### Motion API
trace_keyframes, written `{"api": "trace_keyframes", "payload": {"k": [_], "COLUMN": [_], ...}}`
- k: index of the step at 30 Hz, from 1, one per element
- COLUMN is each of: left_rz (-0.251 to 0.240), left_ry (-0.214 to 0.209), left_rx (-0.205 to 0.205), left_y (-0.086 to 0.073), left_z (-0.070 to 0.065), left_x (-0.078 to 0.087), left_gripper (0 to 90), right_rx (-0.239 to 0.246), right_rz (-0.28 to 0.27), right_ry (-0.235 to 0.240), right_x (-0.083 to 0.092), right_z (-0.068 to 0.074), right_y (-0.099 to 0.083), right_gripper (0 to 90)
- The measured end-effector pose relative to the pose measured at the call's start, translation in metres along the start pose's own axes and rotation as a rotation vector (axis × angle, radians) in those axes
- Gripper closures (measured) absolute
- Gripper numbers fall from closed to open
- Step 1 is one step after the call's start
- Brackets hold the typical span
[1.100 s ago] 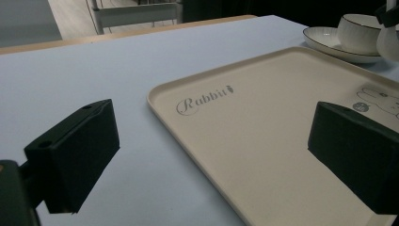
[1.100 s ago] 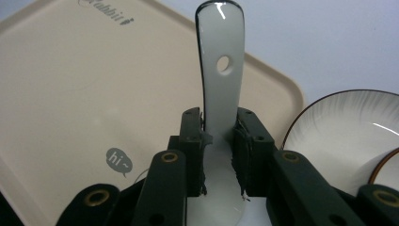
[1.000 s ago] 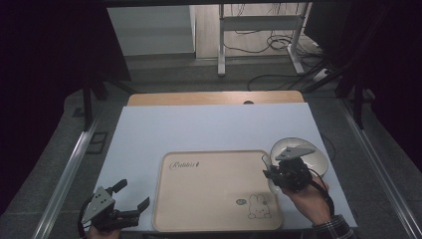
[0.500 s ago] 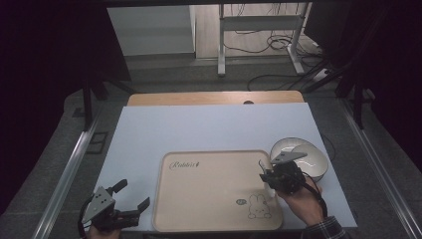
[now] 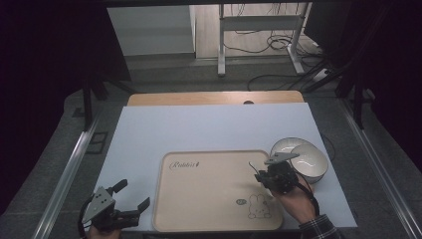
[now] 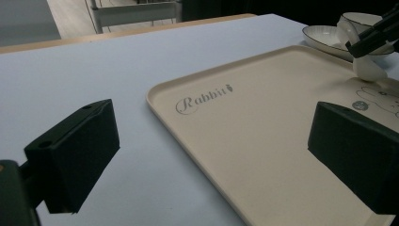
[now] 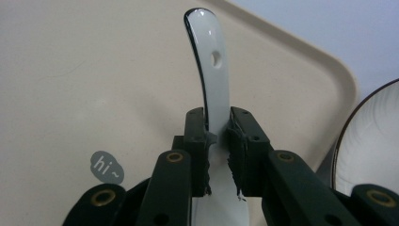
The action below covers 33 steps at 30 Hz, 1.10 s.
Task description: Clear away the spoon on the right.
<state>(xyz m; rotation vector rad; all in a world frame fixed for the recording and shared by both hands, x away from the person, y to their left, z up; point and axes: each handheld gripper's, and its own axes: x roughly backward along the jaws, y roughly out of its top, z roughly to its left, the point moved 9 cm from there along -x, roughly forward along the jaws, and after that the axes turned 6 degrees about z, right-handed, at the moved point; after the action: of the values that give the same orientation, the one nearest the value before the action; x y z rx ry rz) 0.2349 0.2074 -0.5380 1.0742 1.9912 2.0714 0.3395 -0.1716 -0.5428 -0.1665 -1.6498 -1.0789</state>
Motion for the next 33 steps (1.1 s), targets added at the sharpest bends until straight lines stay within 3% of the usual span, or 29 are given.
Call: {"api": "trace_keyframes", "payload": {"k": [19, 25, 32, 33], "left_rz": [0.006, 0.006, 0.006, 0.007], "left_ry": [0.000, 0.000, 0.001, 0.001], "left_rx": [0.000, -0.002, -0.003, -0.003], "left_y": [-0.001, -0.001, -0.001, -0.001], "left_z": [0.000, 0.000, 0.000, 0.000], "left_x": [-0.001, -0.001, -0.001, -0.001], "left_gripper": [2.4, 2.4, 2.4, 2.4], "right_rx": [-0.014, -0.012, 0.004, 0.010], "right_rz": [0.013, -0.029, -0.055, -0.056], "right_ry": [-0.007, 0.005, 0.002, 0.002], "right_x": [-0.024, -0.019, -0.013, -0.014], "right_z": [-0.003, -0.001, -0.001, -0.001], "right_y": [-0.003, 0.001, 0.004, 0.003], "right_gripper": [74.4, 70.6, 80.1, 84.9]}}
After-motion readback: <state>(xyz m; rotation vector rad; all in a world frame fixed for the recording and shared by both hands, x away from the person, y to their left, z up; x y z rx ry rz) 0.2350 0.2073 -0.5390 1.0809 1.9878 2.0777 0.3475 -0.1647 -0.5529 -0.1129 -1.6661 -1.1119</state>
